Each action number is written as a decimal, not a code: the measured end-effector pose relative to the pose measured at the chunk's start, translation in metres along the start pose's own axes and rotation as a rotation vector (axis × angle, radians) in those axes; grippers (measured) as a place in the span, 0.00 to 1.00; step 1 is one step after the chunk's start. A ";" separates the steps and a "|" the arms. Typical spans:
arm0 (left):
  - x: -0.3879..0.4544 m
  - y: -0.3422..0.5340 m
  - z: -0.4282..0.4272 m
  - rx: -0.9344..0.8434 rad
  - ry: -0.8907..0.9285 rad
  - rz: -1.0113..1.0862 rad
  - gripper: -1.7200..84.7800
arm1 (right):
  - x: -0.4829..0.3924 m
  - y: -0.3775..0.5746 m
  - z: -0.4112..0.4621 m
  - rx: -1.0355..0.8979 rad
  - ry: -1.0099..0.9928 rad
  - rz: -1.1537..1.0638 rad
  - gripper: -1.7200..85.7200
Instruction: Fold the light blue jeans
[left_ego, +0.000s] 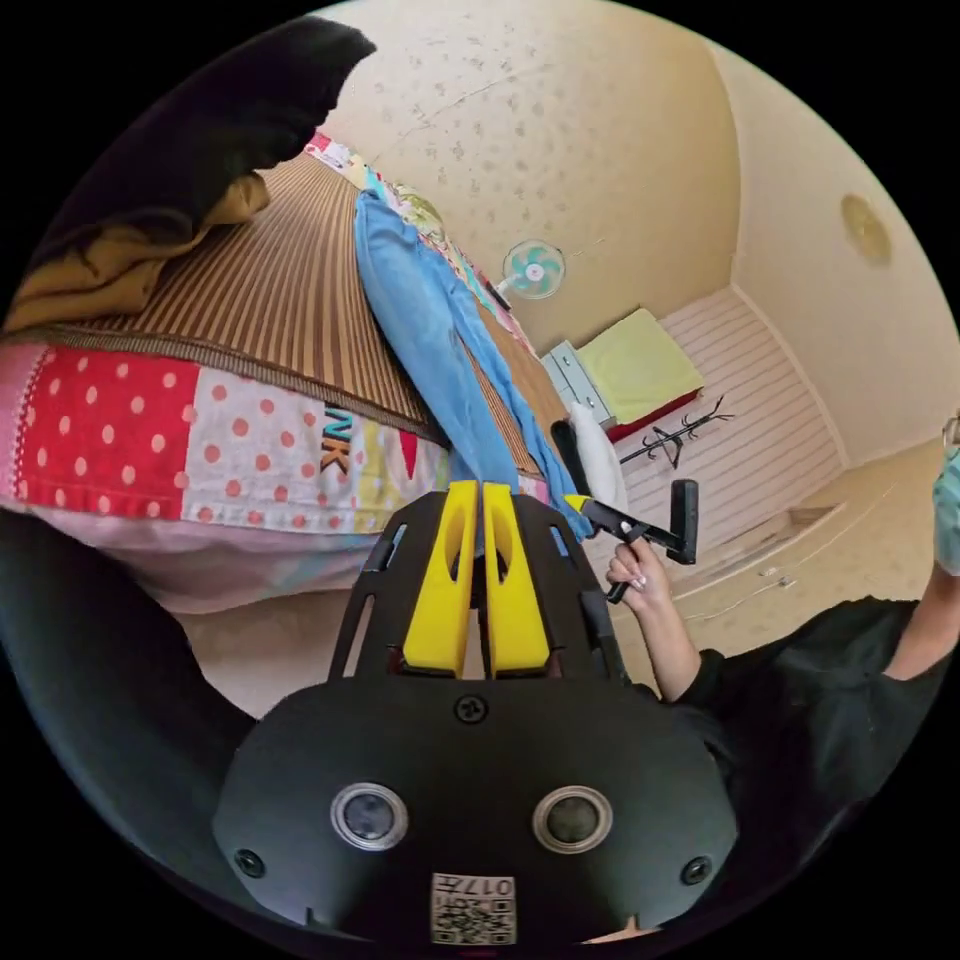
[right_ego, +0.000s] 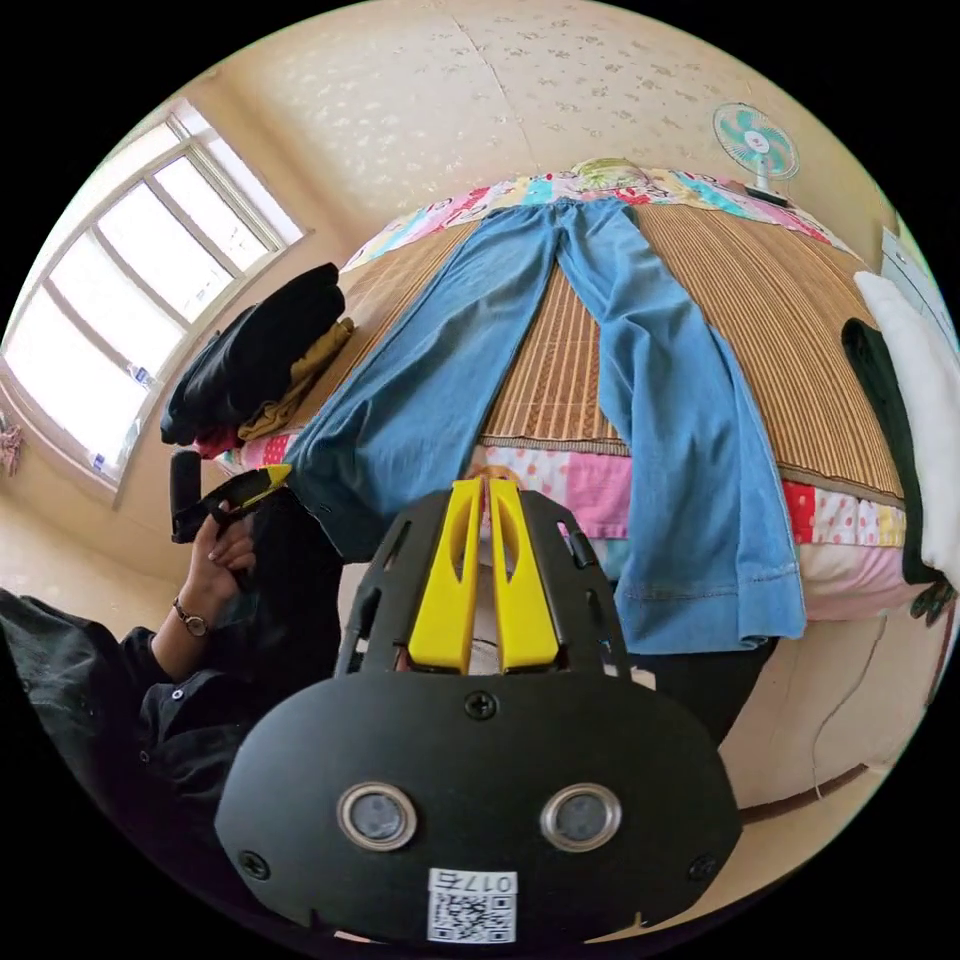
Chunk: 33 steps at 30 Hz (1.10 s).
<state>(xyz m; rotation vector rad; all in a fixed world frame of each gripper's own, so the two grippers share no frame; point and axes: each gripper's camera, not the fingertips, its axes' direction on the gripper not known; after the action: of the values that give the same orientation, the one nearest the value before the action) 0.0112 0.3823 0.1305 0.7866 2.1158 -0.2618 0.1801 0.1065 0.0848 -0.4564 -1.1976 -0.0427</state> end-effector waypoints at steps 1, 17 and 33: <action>-0.007 0.002 -0.006 -0.004 -0.082 -0.059 0.01 | 0.000 -0.001 0.006 -0.021 -0.008 0.008 0.04; 0.075 -0.002 0.003 -0.071 -0.433 0.156 0.08 | -0.003 0.017 0.034 -0.166 -0.048 0.058 0.10; 0.096 -0.030 -0.040 -0.184 -0.320 0.084 0.03 | 0.009 0.040 0.000 -0.167 -0.073 0.089 0.10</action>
<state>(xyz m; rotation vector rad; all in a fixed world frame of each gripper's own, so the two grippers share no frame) -0.0765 0.4187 0.0785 0.6739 1.7729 -0.1350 0.1942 0.1446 0.0798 -0.6620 -1.2494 -0.0502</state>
